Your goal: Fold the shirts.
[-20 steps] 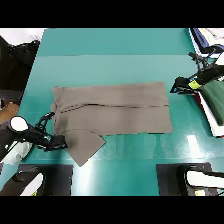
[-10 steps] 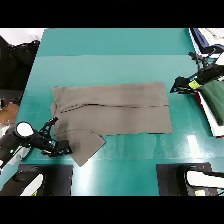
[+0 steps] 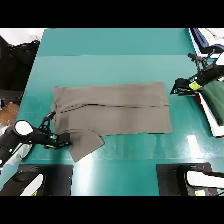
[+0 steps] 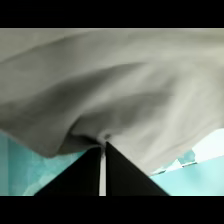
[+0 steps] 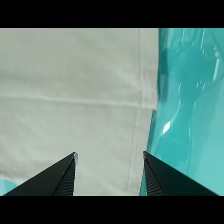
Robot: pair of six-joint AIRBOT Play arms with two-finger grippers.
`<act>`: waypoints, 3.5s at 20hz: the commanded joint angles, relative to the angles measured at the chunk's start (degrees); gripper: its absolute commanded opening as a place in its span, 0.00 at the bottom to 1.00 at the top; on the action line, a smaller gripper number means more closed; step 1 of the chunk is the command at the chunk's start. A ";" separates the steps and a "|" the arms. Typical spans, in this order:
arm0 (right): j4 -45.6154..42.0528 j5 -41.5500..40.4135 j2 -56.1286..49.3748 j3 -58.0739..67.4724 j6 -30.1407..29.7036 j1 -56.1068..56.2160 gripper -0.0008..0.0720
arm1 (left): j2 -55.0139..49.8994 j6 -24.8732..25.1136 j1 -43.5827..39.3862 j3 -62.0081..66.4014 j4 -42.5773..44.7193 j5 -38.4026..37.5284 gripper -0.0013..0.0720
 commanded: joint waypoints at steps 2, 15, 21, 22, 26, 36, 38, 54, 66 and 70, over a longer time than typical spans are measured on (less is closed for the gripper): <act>-0.35 2.27 2.29 -6.88 -1.29 -0.44 0.68 | 0.07 3.26 -0.02 8.04 -0.28 -1.03 0.06; 2.25 -7.96 7.69 -35.71 -3.15 -5.68 0.62 | 0.07 5.66 -0.02 13.55 -0.26 -1.95 0.06; 1.03 -6.86 8.74 -36.59 -5.44 -1.57 0.03 | 0.13 6.29 -0.02 13.77 -0.28 -3.10 0.06; 0.59 -6.08 10.25 -36.59 -5.60 -1.62 0.03 | 0.13 7.17 -0.02 14.64 -0.28 -4.61 0.06; 0.31 -7.74 19.76 -35.95 -5.44 -3.23 0.03 | 0.13 7.58 -0.02 21.94 2.38 -3.87 0.06; 1.66 -10.36 13.97 -15.32 -4.52 -1.33 0.03 | -0.20 6.95 -0.02 26.23 11.30 14.78 0.06; 1.73 -11.85 9.77 -11.93 -4.28 -1.33 0.03 | -1.53 6.99 -0.02 26.18 11.39 19.02 0.06; 13.25 -15.54 -12.72 7.48 -5.11 -2.08 0.72 | -15.72 3.08 0.00 28.83 11.17 39.98 0.75; 16.79 -0.59 -22.60 9.66 -12.11 -13.90 0.71 | -15.72 4.17 -0.02 33.86 11.04 21.97 0.06; 22.99 -2.67 -27.19 9.66 -13.14 -13.38 0.71 | -15.72 4.20 -0.02 33.86 11.02 18.36 0.06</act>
